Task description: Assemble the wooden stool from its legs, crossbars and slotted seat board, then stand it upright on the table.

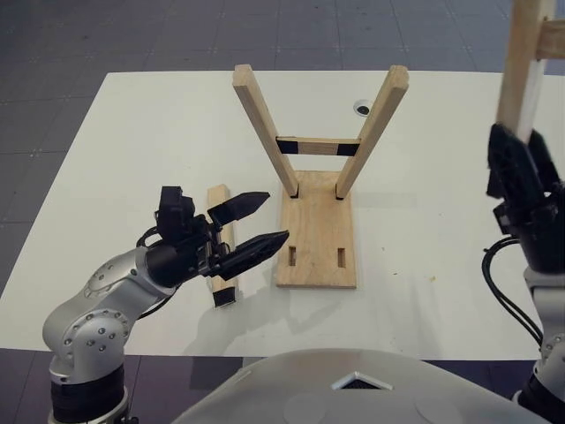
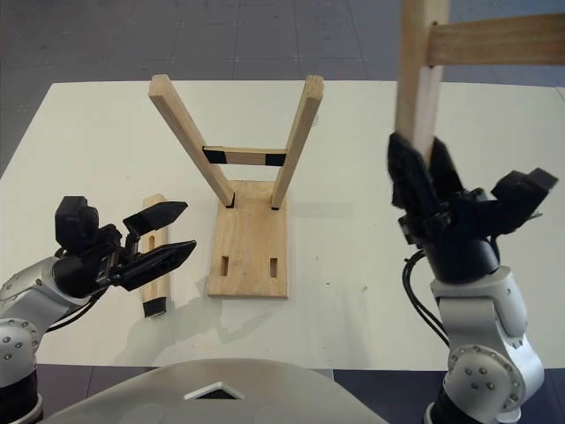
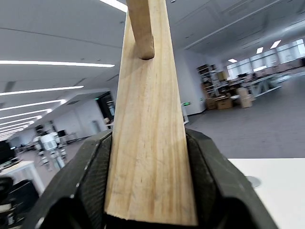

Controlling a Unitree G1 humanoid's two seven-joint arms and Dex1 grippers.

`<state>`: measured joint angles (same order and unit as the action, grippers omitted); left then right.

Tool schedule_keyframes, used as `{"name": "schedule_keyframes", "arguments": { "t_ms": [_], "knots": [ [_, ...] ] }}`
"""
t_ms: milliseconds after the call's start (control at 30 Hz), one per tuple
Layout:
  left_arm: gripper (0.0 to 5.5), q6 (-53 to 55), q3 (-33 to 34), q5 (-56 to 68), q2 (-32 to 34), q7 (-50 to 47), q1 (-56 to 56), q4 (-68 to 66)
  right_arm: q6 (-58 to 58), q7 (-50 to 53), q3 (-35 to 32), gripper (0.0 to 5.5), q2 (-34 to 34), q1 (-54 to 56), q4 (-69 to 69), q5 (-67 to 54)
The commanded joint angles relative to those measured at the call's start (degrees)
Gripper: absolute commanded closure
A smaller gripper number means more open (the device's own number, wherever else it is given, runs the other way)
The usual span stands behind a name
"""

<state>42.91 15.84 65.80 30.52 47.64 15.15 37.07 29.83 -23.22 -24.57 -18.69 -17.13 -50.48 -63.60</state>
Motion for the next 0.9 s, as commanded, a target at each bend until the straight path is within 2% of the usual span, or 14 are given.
{"name": "schedule_keyframes", "arguments": {
  "t_ms": [33, 133, 333, 533, 733, 900],
  "knots": [
    [0.64, -0.3, -1.1, 2.6, 1.1, 3.8, -1.2, -1.7, 1.1, -10.5, 3.4, 3.45, -6.0, -5.9, -2.0, -2.2],
    [0.64, -0.3, -1.6, 3.8, 1.2, 4.7, -1.8, -2.1, 0.8, -15.9, 6.6, 3.45, -8.6, -8.0, -1.0, -0.9],
    [0.64, 0.5, -2.9, 7.7, 0.7, 1.3, -3.3, -1.1, -0.3, -17.3, 15.2, 3.45, -9.2, -5.6, 0.9, 4.6],
    [0.64, -0.8, -9.7, 6.0, -2.6, -4.0, -4.3, 1.4, -1.2, -15.7, 25.2, 3.45, -8.9, -3.2, -0.2, 12.8],
    [0.64, -1.5, -14.1, 4.3, -3.4, -2.5, -6.9, -0.1, -1.5, -14.7, 31.3, 3.45, -7.6, -1.4, -0.7, 14.2],
    [0.64, -2.0, -14.8, 4.3, -3.2, -1.6, -6.9, -0.2, -1.6, -13.9, 34.1, 3.45, -7.3, -0.9, -0.9, 13.7]
  ]
}}
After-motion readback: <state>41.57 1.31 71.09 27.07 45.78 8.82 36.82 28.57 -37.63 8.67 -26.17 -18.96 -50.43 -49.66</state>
